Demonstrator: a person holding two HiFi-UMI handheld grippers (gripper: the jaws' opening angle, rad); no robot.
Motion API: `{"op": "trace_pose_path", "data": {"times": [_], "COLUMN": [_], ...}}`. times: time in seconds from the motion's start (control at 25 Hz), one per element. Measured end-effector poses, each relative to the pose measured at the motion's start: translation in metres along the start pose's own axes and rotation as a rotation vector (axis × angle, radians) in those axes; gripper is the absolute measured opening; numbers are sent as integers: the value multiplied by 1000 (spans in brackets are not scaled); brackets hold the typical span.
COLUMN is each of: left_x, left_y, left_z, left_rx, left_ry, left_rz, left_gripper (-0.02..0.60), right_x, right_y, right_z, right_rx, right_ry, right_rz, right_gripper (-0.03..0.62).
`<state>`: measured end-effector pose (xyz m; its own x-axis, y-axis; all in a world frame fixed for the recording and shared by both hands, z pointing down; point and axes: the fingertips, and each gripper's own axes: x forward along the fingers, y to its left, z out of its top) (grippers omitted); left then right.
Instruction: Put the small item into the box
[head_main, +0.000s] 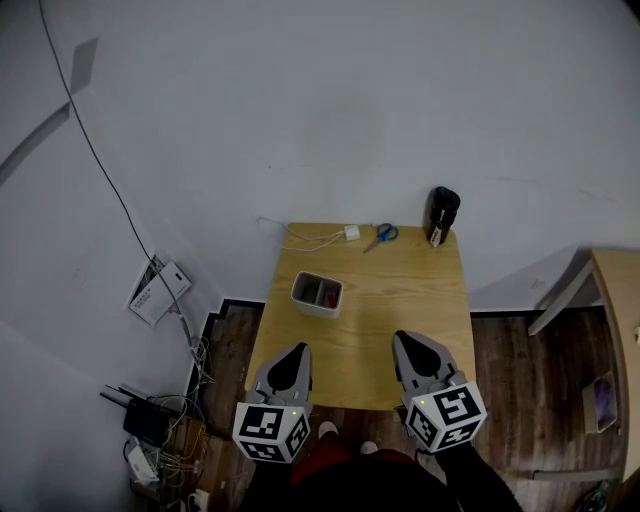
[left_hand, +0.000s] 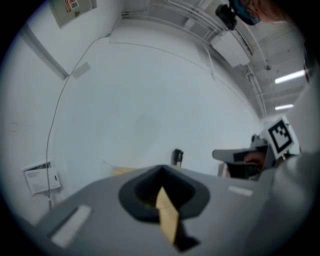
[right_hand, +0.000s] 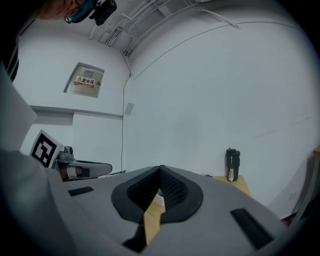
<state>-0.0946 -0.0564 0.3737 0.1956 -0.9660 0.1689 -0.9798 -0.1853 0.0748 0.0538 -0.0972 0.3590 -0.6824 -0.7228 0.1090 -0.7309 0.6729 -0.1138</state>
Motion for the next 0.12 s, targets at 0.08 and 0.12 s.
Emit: {"op": "trace_pose_path", "data": {"times": [0.08, 0.12], "left_x": [-4, -7], "left_y": [-5, -8], "left_z": [-2, -3], "left_rx": [-1, -1], "left_ry": [-3, -5], "left_rz": [3, 5], "left_gripper": [3, 3], "right_x": [-6, -9], "right_y": [-2, -3], "right_z": [-2, -3], "right_rx": [-2, -3], "right_ry": [2, 3], "right_rz": [3, 4], "right_gripper": [8, 8]}}
